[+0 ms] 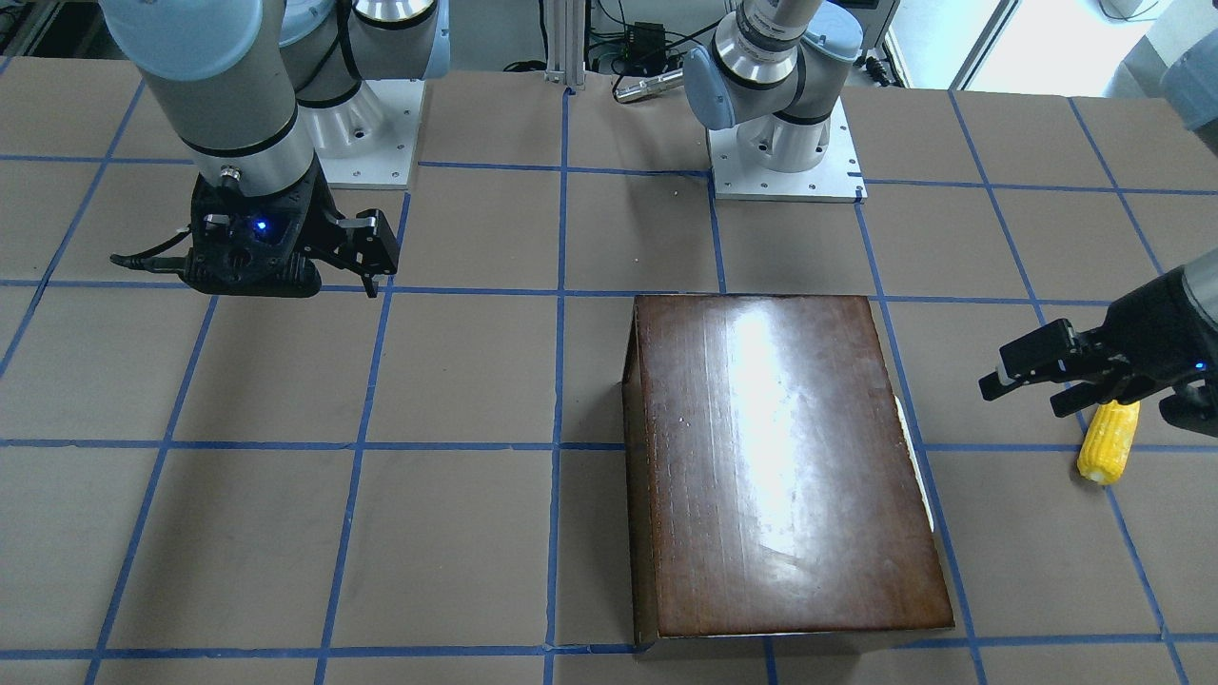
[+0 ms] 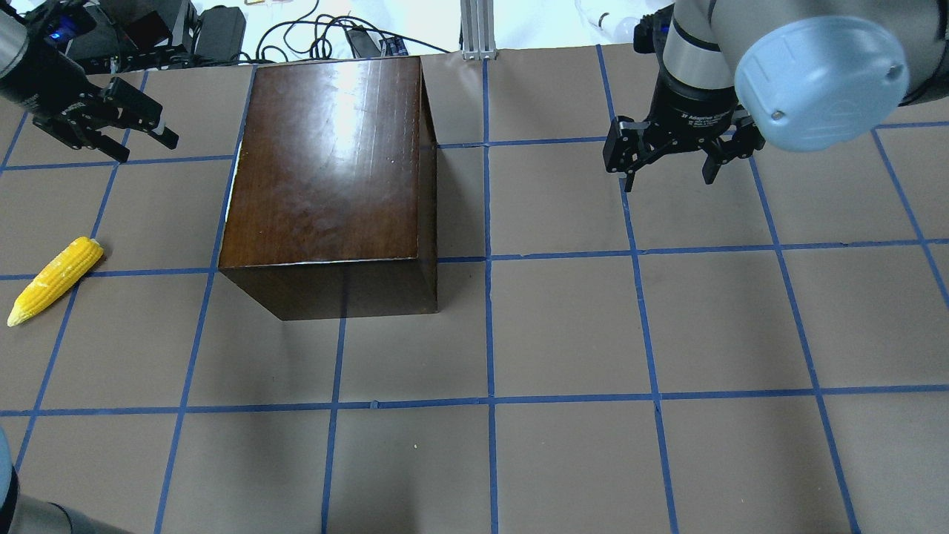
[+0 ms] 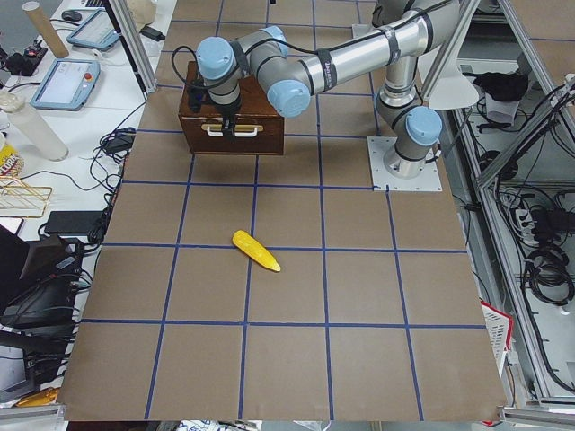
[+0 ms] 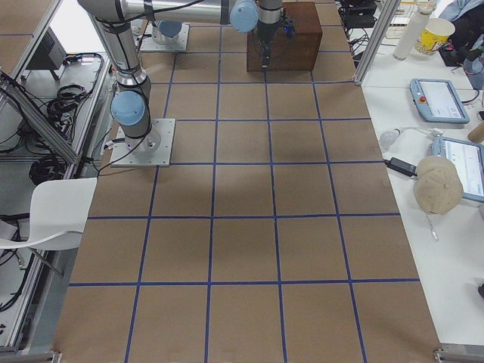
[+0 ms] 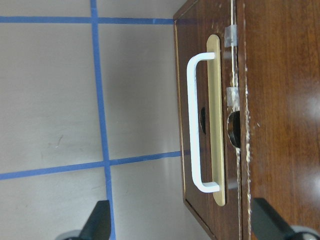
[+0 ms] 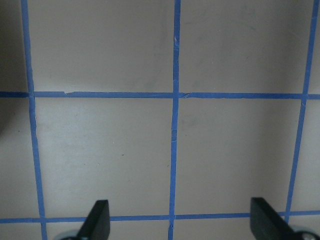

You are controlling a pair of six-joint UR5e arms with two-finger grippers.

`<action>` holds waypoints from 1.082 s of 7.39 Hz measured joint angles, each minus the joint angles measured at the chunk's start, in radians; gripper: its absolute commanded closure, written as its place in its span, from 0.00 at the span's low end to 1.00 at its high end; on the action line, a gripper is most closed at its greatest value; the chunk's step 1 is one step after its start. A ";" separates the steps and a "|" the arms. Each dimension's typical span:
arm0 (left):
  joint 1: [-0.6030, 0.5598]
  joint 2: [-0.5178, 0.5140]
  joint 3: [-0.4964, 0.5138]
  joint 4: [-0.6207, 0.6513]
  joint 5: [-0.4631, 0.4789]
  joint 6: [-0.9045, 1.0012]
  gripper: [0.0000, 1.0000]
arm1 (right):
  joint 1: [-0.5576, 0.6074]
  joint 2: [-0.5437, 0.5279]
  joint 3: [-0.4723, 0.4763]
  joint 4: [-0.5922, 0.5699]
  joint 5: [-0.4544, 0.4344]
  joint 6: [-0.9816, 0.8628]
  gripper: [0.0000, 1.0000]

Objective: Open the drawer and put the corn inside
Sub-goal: 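Lower the left gripper beside the cabinet toward the white drawer handle, then align the left gripper with the white bar handle and grasp it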

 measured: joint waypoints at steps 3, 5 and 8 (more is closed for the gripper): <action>0.001 -0.082 -0.001 0.053 -0.018 0.002 0.00 | 0.000 -0.001 0.000 0.000 0.000 0.000 0.00; 0.000 -0.116 -0.016 0.072 -0.025 0.002 0.00 | 0.000 -0.001 0.000 0.000 0.000 0.000 0.00; -0.012 -0.148 -0.025 0.076 -0.061 0.001 0.00 | 0.000 -0.001 0.000 0.000 0.000 0.000 0.00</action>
